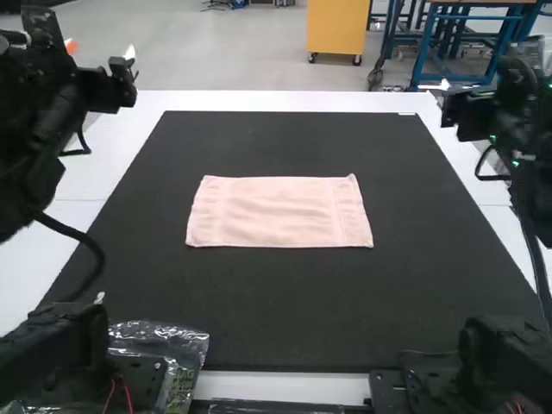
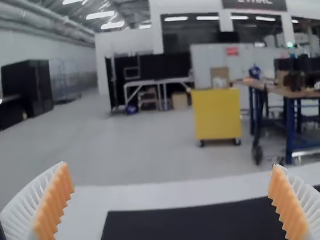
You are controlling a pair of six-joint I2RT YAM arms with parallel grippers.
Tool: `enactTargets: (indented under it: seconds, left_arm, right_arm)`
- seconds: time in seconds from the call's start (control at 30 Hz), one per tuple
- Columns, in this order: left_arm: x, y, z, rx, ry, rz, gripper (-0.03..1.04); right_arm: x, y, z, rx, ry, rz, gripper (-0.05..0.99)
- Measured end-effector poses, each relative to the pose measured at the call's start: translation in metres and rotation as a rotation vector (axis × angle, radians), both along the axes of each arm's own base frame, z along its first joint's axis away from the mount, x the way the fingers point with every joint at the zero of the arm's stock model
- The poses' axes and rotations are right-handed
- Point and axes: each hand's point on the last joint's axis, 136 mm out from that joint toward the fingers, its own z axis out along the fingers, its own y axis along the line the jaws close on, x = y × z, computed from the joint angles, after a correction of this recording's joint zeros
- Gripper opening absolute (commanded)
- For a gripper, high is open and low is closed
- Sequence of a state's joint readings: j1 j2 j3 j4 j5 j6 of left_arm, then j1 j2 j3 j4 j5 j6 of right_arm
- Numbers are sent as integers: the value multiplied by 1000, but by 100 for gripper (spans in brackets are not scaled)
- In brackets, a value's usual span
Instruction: Fold the towel.
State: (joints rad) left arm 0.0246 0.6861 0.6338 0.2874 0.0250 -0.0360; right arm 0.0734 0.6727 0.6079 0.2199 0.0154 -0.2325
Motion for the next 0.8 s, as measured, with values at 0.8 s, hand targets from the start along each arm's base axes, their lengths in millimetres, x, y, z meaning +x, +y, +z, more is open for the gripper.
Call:
enactTargets:
  seconds: [0.8]
  left_arm:
    - [83, -19, -317, -81, 820, -162, 96]
  right_arm:
    - [87, 46, -243, 187, 701, 170, 91]
